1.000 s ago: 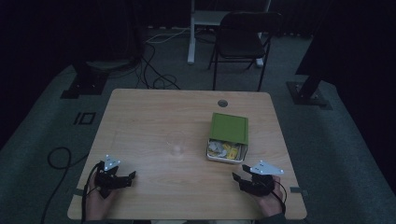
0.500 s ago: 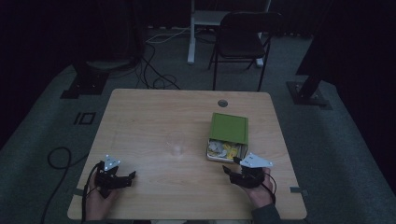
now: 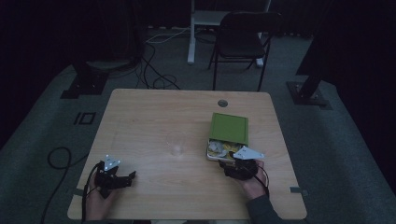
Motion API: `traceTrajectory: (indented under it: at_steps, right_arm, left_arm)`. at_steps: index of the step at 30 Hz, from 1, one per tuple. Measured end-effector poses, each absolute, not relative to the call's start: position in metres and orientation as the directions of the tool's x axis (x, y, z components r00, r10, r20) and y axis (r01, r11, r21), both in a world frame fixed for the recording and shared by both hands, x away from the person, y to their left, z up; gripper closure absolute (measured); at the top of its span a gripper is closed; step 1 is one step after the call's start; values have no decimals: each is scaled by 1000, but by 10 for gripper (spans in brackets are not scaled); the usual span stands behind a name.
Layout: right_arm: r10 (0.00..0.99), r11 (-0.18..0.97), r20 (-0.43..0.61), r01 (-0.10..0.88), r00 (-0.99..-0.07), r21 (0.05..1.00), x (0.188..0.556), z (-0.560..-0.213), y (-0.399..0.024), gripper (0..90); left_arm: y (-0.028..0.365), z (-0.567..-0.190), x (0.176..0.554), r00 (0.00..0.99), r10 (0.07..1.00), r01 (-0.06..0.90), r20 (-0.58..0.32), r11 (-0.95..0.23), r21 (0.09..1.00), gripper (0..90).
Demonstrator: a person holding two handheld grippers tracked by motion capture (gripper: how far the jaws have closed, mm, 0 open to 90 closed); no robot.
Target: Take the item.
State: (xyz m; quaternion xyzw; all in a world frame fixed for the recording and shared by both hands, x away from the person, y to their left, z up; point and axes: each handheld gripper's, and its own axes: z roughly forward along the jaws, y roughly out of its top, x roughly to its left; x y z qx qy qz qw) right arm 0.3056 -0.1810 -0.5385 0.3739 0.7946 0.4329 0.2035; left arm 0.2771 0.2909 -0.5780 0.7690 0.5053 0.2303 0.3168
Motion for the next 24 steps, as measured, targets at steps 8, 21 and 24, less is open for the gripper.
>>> traceTrajectory:
  at_steps: [8,21,24]
  right_arm:
    - [762,375,-5,435,-648,818,311,-544,-174,429]
    - [741,397,-5,432,-671,810,304,-542,-175,491]
    - [730,408,-9,426,-683,808,300,-542,-173,498]
  left_arm:
    - [291,-578,277,383,923,631,34,-289,720,106]
    - [291,-578,277,383,923,631,34,-289,720,106]
    - [291,-578,277,383,923,631,34,-289,720,106]
